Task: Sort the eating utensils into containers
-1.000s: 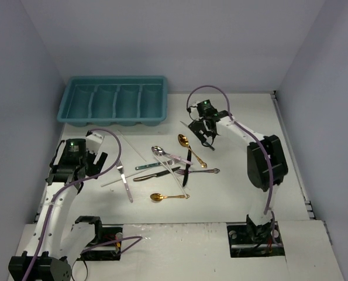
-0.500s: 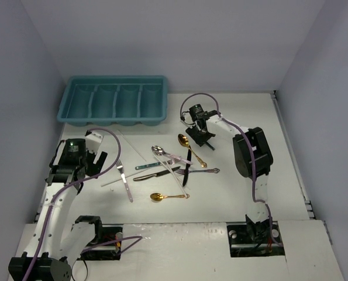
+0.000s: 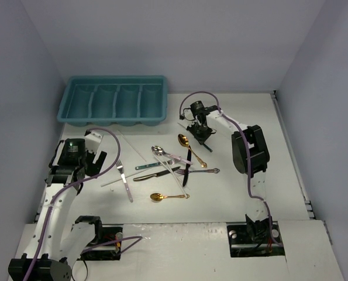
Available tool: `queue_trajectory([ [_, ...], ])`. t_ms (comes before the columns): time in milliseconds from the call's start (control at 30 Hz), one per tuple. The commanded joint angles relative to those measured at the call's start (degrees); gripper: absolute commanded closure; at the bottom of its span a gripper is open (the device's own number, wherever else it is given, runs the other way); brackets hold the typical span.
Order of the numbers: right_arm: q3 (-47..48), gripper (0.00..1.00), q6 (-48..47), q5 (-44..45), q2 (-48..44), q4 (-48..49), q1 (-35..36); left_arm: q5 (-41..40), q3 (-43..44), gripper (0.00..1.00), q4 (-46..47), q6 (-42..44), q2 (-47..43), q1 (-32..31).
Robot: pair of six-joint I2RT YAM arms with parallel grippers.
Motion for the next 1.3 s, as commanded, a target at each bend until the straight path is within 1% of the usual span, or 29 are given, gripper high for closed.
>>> queue_trajectory([
  [0, -1.59, 1.0, 1.63, -5.05, -2.13, -5.81, -0.48, -1.06, 3.07, 0.03, 2.24, 0.14, -0.69, 0.14],
  [100, -0.56, 1.0, 3.4, -6.32, -7.26, -5.81, -0.56, -1.01, 3.21, 0.03, 2.41, 0.0, -0.81, 0.14],
  [267, 3.62, 1.0, 6.23, -8.55, -12.03, -5.63, -0.48, -0.71, 3.69, 0.03, 2.97, -1.11, -0.36, 0.14],
  [367, 4.75, 1.0, 8.02, -12.98, -13.44, -5.23, -0.58, 0.23, 4.72, 0.03, 3.2, -3.82, -0.19, 0.14],
  [467, 5.45, 1.0, 10.38, -17.96, -15.31, -3.86, -0.51, 4.7, 6.53, 0.03, 3.92, -7.54, -0.67, 0.14],
  [533, 5.5, 1.0, 12.44, -20.91, -17.48, -1.84, -0.38, 10.67, 8.29, 0.03, 5.32, -12.26, -1.49, 0.14],
  [600, 4.95, 1.0, 14.3, -24.97, -19.83, 0.51, -0.24, 19.64, 8.85, 0.03, 7.19, -15.65, -2.32, 0.14],
  [667, 4.15, 1.0, 16.84, -27.05, -22.66, 3.63, -0.13, 30.71, 8.5, 0.03, 11.17, -21.99, -3.43, 0.11],
  [700, 3.91, 1.0, 17.55, -28.31, -23.49, 4.55, -0.07, 33.87, 7.48, 0.03, 13.68, -25.13, -3.73, 0.05],
  [733, 3.82, 1.0, 18.33, -28.85, -24.22, 5.36, 0.13, 37.53, 6.66, 0.03, 17.67, -29.47, -4.05, 0.02],
  [767, 3.95, 1.0, 19.47, -29.13, -24.78, 6.05, 0.33, 41.65, 5.56, 0.03, 23.73, -34.69, -4.23, -0.04],
  [800, 4.13, 1.0, 20.41, -29.21, -24.88, 6.51, 0.4, 43.16, 4.05, 0.03, 29.26, -37.66, -4.16, -0.06],
  [867, 3.81, 1.0, 24.23, -28.04, -25.32, 10.13, 0.4, 45.27, 2.51, 0.03, 35.33, -45.85, -2.77, -0.49],
  [900, 3.44, 1.0, 25.23, -26.7, -25.46, 11.85, 0.4, 45.87, 2.29, 0.03, 37.44, -47.25, -1.6, -0.56],
  [933, 3.36, 1.0, 26.68, -25.39, -25.37, 15.99, 0.4, 45.96, 2.46, 0.03, 39.25, -48.28, -0.98, -0.57],
  [967, 3.55, 1.0, 30.48, -24.07, -24.92, 18.12, 0.32, 45.86, 2.81, 0.03, 39.17, -48.1, -0.36, -0.57],
  [1000, 4.69, 1.0, 32.18, -23.08, -23.55, 20.42, 0.39, 45.33, 3.12, 0.03, 38.49, -47.11, 0.25, -0.57],
  [1133, 11.06, 1.0, 41.88, -20.52, -17.45, 24.18, 1.04, 42.07, 2.54, 0.03, 34.07, -43.92, -1.35, -0.57],
  [1200, 14.17, 1.0, 47.53, -18.01, -14.66, 25.17, 2.25, 37.93, 1.63, 0.03, 32.11, -42.11, -3.25, -0.57],
  [1267, 15.25, 1.0, 50.99, -14.94, -11.61, 26.98, 2.92, 35.4, 0.46, 0.03, 30.51, -40.79, -5.91, -0.57],
])
